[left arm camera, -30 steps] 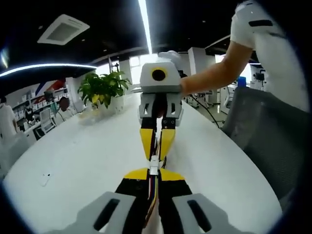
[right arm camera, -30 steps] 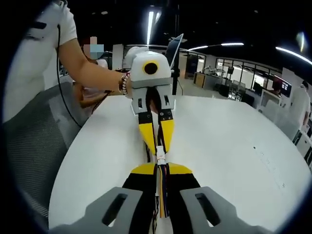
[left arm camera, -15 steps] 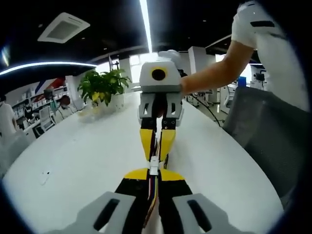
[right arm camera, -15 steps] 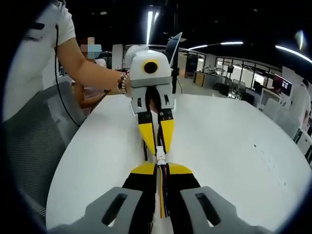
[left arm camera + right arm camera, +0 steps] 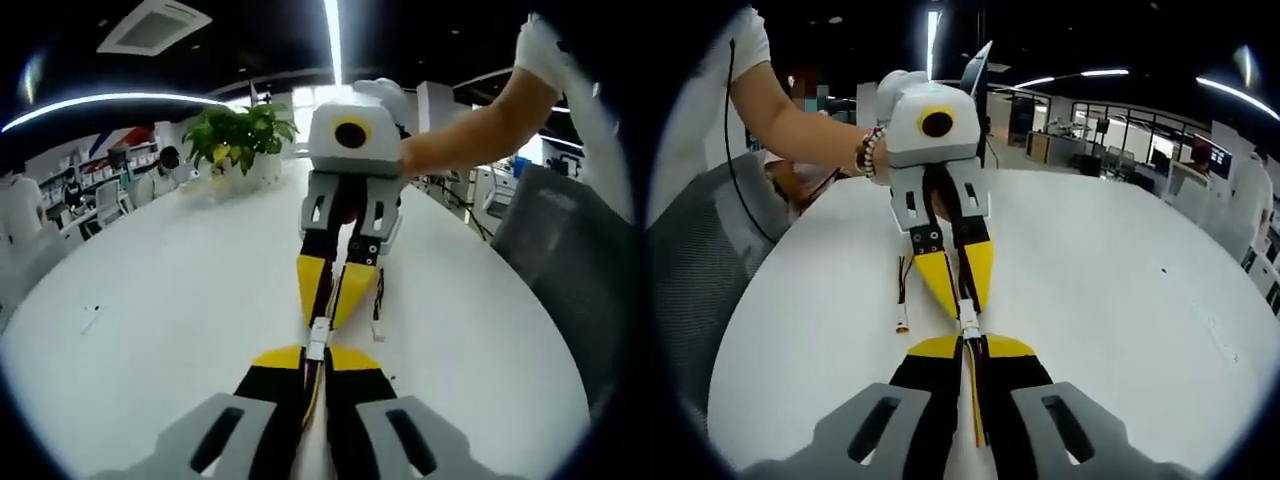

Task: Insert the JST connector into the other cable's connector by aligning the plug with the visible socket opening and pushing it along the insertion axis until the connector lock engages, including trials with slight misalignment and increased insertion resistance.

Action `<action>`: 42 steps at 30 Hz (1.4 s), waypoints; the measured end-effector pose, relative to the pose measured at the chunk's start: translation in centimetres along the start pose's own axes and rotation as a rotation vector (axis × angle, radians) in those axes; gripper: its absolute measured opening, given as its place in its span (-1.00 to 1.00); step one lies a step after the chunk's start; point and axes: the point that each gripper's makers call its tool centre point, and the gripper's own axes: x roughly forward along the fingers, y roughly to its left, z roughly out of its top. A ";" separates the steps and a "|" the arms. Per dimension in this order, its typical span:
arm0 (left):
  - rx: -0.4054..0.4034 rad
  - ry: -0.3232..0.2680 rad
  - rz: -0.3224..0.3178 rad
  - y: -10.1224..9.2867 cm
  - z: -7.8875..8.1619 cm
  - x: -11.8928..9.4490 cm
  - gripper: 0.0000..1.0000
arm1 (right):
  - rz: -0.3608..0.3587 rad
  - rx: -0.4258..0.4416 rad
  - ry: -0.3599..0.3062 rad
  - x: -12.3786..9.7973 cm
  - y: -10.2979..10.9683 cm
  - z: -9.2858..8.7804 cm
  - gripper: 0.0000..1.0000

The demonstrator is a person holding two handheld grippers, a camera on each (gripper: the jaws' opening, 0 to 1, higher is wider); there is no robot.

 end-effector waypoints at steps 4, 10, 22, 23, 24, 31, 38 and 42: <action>-0.010 0.012 -0.002 0.1 -0.4 0.1 -0.99 | 0.002 0.006 0.028 0.4 0.0 -1.1 -0.91; -0.026 0.032 0.000 0.3 -1.2 0.2 -0.96 | 0.006 0.019 0.022 0.5 0.0 -1.5 -0.90; -0.031 0.010 0.049 0.4 -0.1 -1.8 -0.83 | -0.022 0.030 -0.029 -1.8 0.1 0.3 -0.81; -0.032 0.001 0.049 0.2 0.0 -2.0 -0.83 | -0.023 0.029 -0.033 -2.0 0.2 0.4 -0.83; -0.030 -0.020 0.038 -0.4 0.5 -2.3 -0.83 | -0.022 0.025 -0.047 -2.6 0.8 0.7 -0.84; -0.015 -0.007 -0.005 -4.1 -0.6 -2.6 -0.79 | 0.020 0.010 -0.017 -2.6 4.1 -0.7 -0.83; -0.066 -0.001 0.003 -5.0 -2.1 -2.3 -0.80 | 0.014 0.037 0.010 -2.0 4.9 -2.6 -0.82; -0.075 -0.002 0.006 -4.9 -2.1 -2.1 -0.80 | 0.000 0.038 0.006 -2.1 4.5 -2.6 -0.85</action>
